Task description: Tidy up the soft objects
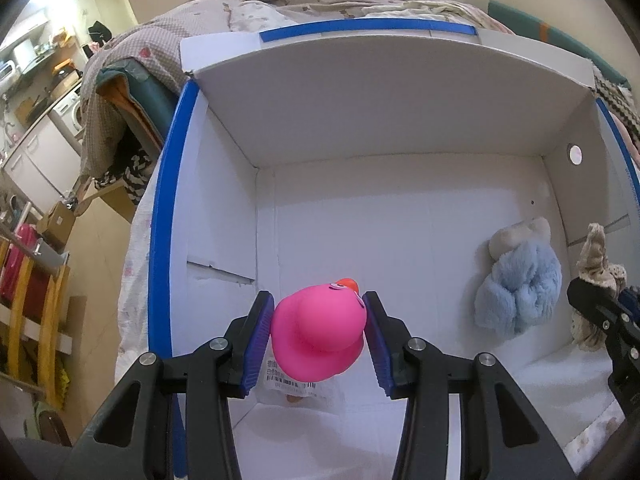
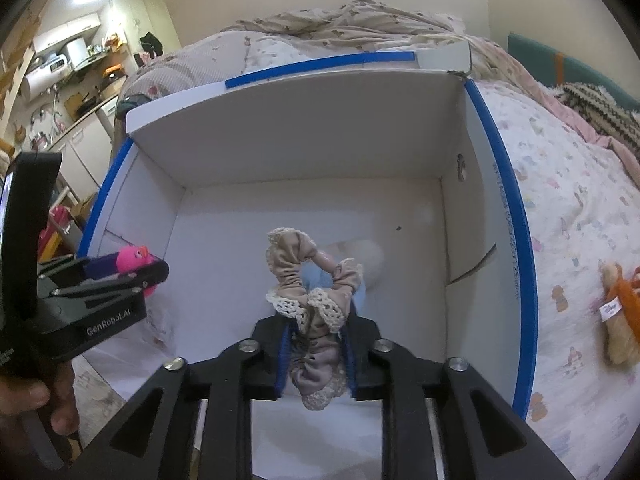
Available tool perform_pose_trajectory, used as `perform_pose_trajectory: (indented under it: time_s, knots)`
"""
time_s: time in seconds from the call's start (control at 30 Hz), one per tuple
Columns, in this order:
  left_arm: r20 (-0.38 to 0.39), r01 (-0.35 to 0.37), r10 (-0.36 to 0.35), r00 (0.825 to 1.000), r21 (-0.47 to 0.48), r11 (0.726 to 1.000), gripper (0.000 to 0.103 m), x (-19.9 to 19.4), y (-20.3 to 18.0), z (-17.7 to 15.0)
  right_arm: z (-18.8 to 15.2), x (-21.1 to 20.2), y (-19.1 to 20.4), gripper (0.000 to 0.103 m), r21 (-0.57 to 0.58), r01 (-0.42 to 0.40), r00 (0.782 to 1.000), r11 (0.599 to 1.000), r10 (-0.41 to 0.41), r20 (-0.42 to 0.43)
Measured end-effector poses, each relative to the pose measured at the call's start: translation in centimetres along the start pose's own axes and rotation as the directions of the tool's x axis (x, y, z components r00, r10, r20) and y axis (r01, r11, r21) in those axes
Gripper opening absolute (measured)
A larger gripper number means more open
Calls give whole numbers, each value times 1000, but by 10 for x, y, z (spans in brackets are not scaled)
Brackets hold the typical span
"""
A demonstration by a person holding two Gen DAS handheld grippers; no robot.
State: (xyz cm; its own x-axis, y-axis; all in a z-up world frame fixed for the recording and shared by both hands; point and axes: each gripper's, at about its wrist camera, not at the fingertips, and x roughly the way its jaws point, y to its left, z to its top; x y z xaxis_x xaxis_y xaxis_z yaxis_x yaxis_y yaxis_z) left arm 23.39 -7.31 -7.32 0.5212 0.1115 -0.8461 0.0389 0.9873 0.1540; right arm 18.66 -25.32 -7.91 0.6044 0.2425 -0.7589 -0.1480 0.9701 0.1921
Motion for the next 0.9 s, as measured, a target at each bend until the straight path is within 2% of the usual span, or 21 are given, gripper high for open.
perform_pose_trajectory:
  time_s: [0.03, 0.07, 0.13, 0.23, 0.27, 0.33, 0.37, 0.5, 0.63, 0.9]
  knots:
    - [1, -2, 2, 1000, 7, 1000, 41, 0, -1, 0, 0, -1, -2, 39, 12, -15, 1000, 1000, 15, 2]
    - [6, -8, 8, 1000, 12, 1000, 41, -1, -1, 1, 1, -2, -3, 58, 25, -29, 1000, 999, 29, 8]
    - [7, -10, 10, 1000, 11, 1000, 42, -1, 0, 2, 1, -10, -7, 70, 56, -56, 998, 997, 53, 44]
    - [3, -8, 8, 1000, 2, 1000, 45, -2, 2, 3, 3, -15, -9, 74, 71, -74, 995, 995, 70, 66]
    - [1, -6, 6, 1000, 2, 1000, 54, -3, 2, 3, 3, -16, -10, 78, 81, -82, 995, 993, 77, 70]
    - [6, 0, 0, 1000, 0, 1000, 66, -6, 3, 4, 2, -19, -13, 82, 103, -107, 992, 989, 99, 80]
    - [19, 3, -3, 1000, -5, 1000, 69, -9, 4, 4, 4, -20, -14, 86, 110, -117, 991, 987, 108, 82]
    - [38, 18, -18, 999, -12, 1000, 70, -17, 5, 4, 4, -21, -11, 91, 112, -135, 988, 984, 125, 89]
    - [39, 21, -21, 999, -21, 1000, 70, -21, 7, 4, 2, -23, -6, 96, 89, -117, 990, 989, 109, 94]
    - [44, 14, -13, 999, -29, 999, 70, -29, 8, 0, 0, -31, -6, 96, 96, -114, 989, 989, 104, 104]
